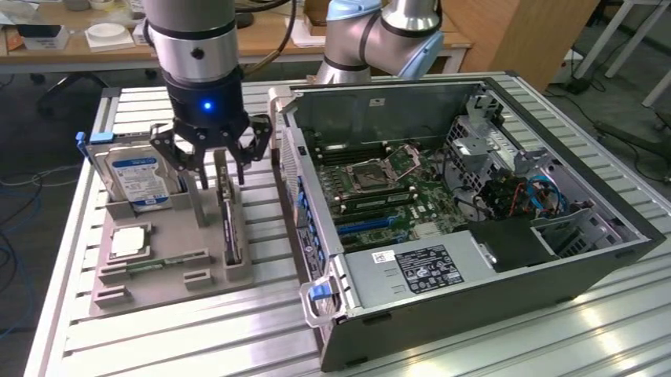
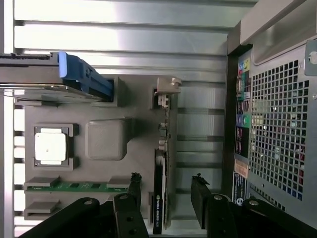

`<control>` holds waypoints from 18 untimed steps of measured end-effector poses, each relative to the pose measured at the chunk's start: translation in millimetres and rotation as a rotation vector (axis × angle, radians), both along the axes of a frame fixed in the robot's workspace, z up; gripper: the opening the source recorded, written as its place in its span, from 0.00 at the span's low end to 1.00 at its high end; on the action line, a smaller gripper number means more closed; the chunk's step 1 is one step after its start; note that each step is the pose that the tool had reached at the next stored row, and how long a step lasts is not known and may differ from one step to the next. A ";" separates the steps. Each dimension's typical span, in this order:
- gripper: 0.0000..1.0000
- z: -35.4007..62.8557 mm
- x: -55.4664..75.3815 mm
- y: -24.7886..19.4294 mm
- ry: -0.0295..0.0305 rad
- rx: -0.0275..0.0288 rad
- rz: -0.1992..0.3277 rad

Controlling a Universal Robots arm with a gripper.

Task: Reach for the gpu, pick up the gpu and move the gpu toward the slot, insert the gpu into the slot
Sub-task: 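Pick up the gpu and move the gpu toward the slot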

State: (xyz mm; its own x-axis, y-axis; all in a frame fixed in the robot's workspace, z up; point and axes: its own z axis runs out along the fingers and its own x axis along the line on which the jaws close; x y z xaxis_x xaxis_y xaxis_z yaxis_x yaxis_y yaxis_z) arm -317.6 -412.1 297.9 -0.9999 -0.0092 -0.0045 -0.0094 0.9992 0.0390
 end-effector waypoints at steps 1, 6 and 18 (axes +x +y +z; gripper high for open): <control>0.53 -1.9 -0.1 0.0 -0.0001 -0.0001 0.000; 0.53 -8.7 -0.1 -0.1 -0.0002 -0.0014 0.000; 0.53 -22.9 -0.4 -0.6 0.0135 -0.0092 0.000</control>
